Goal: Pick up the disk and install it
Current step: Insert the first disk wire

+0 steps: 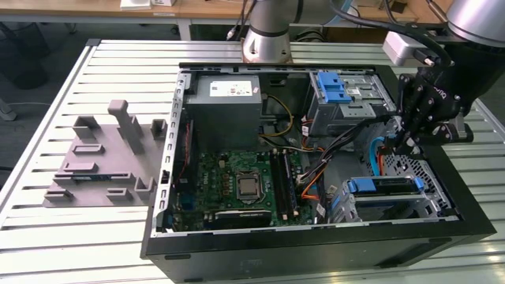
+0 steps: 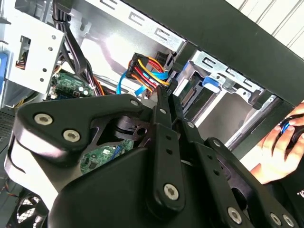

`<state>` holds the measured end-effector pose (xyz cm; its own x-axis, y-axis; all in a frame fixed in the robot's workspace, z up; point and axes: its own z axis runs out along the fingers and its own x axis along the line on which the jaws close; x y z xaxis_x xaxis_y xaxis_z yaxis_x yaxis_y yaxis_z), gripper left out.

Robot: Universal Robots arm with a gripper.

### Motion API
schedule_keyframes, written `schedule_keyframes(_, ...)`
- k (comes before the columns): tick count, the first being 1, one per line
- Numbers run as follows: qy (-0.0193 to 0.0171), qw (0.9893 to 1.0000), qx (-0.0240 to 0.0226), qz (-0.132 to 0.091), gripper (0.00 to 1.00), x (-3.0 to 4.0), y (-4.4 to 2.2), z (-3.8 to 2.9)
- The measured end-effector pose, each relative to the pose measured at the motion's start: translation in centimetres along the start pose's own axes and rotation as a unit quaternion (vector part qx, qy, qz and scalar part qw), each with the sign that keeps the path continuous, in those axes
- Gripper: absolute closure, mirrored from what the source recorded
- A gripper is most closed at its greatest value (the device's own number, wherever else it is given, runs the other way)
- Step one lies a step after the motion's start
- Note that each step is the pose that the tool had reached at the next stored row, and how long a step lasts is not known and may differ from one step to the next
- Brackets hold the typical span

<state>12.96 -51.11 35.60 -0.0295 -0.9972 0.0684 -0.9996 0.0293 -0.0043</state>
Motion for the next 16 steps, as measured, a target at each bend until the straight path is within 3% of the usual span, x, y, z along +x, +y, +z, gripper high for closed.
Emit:
schedule_keyframes(5,0.0001,1.0,0.0,0.0,0.84,0.43,-0.01,0.19)
schedule_keyframes(16,0.0003,1.0,-0.0003,0.005,0.84,0.44,0.06,0.31)
